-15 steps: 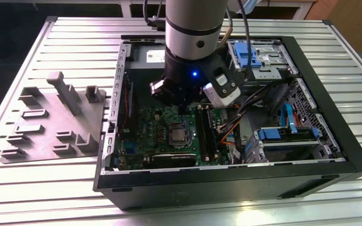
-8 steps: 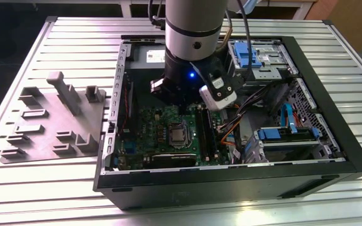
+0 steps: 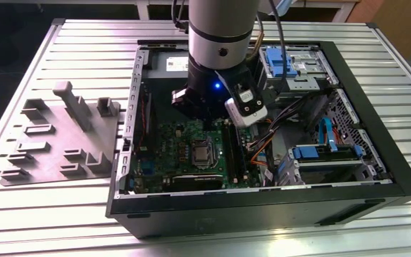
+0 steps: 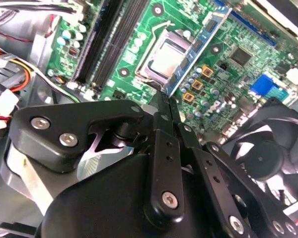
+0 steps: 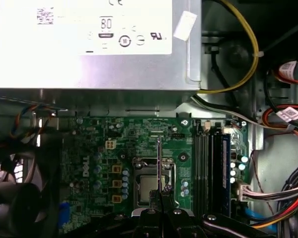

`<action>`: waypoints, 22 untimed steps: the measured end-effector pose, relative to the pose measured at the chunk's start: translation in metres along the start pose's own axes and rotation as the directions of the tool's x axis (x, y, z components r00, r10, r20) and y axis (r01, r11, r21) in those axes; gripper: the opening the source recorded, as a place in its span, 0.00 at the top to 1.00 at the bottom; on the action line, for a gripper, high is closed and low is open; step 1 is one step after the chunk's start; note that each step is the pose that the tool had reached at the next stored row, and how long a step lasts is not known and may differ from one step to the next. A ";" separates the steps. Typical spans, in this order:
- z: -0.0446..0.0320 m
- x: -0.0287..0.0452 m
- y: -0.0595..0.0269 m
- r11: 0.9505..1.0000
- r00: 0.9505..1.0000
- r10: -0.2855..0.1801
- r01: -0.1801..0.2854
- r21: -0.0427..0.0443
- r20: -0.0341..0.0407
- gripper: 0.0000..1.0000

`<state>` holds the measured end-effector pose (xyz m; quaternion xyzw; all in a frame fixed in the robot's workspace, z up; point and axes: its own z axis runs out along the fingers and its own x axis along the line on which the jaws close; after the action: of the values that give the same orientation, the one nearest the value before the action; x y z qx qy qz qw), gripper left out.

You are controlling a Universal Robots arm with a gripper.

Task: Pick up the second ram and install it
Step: 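Insert the second ram into the second slot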

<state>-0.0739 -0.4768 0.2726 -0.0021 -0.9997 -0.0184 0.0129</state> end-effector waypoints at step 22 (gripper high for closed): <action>0.0108 -0.0384 -0.0003 0.999 0.999 -0.048 0.048 0.002 -0.001 0.88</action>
<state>-0.0358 -0.4768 0.2608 0.0221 -0.9995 -0.0178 0.0131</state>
